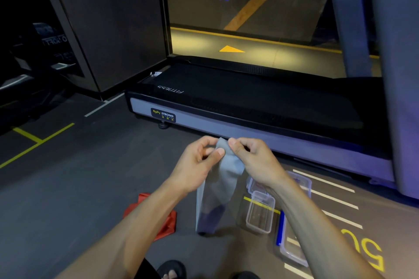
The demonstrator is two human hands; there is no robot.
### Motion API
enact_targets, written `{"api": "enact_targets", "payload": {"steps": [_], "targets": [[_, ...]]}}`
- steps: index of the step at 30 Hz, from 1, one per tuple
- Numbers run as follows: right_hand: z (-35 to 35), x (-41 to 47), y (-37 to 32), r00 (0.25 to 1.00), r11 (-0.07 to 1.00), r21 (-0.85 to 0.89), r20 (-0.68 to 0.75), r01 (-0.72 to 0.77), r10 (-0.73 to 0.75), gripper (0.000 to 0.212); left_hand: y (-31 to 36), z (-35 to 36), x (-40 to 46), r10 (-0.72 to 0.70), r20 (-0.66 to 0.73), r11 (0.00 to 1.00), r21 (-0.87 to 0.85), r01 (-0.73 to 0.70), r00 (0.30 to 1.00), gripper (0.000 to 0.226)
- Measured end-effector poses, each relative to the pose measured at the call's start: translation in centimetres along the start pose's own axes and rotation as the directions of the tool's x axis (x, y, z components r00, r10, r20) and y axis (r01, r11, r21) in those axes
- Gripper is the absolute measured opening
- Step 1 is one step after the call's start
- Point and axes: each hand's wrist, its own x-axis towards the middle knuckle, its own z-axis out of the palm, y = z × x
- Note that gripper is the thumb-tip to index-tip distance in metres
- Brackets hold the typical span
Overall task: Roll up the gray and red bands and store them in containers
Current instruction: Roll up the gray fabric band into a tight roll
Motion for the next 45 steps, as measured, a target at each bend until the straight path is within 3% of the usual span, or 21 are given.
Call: {"api": "enact_targets", "payload": {"steps": [3,5,11,18,21,23,25,27,32,45], "targets": [[-0.3,0.1,0.0,1.0,1.0,0.014,-0.001,0.005,-0.005,0.017,-0.2,-0.1,0.0,-0.016,-0.026,1.0,-0.019,0.016,1.0,0.011],[-0.7,0.1,0.1,0.999,0.998,-0.049,0.023,0.044,-0.043,0.014,-0.2,-0.1,0.1,-0.02,-0.024,1.0,-0.01,0.02,1.0,0.012],[-1.4,0.1,0.0,0.998,0.995,-0.078,-0.021,0.058,-0.06,0.018,0.1,0.0,-0.1,-0.028,0.069,0.996,-0.083,0.033,0.997,0.02],[-2.1,0.1,-0.1,0.997,0.989,-0.138,0.073,0.044,-0.034,0.043,-0.5,-0.1,0.1,-0.009,0.082,1.0,0.024,0.007,0.997,0.036],[-2.2,0.0,0.1,0.994,0.976,-0.21,0.106,0.058,-0.036,0.049,-0.5,-0.2,0.1,0.012,0.07,0.999,0.044,-0.015,0.997,0.025],[-2.2,-0.1,0.2,0.988,0.966,-0.243,0.144,0.091,-0.057,0.043,-0.3,0.0,-0.1,0.019,0.054,0.999,0.036,-0.021,0.998,0.019],[-2.3,-0.2,0.2,0.985,0.95,-0.291,0.154,0.115,-0.072,0.021,-0.3,0.1,-0.1,0.023,0.039,1.0,0.01,-0.024,0.999,0.018],[-2.2,-0.1,0.0,0.989,0.948,-0.293,0.116,0.126,-0.096,0.009,-0.2,0.2,0.0,0.008,0.045,0.999,-0.036,-0.006,0.999,0.021],[-2.2,-0.1,-0.5,0.986,0.934,-0.32,0.01,0.158,-0.164,0.009,-0.3,0.4,0.1,-0.011,0.122,0.986,-0.163,0.031,0.992,0.031],[-3.1,0.2,-0.3,0.985,0.954,-0.257,-0.04,0.152,-0.167,0.007,-0.6,0.7,0.2,-0.094,0.124,0.993,-0.055,0.101,0.988,0.017]]}}
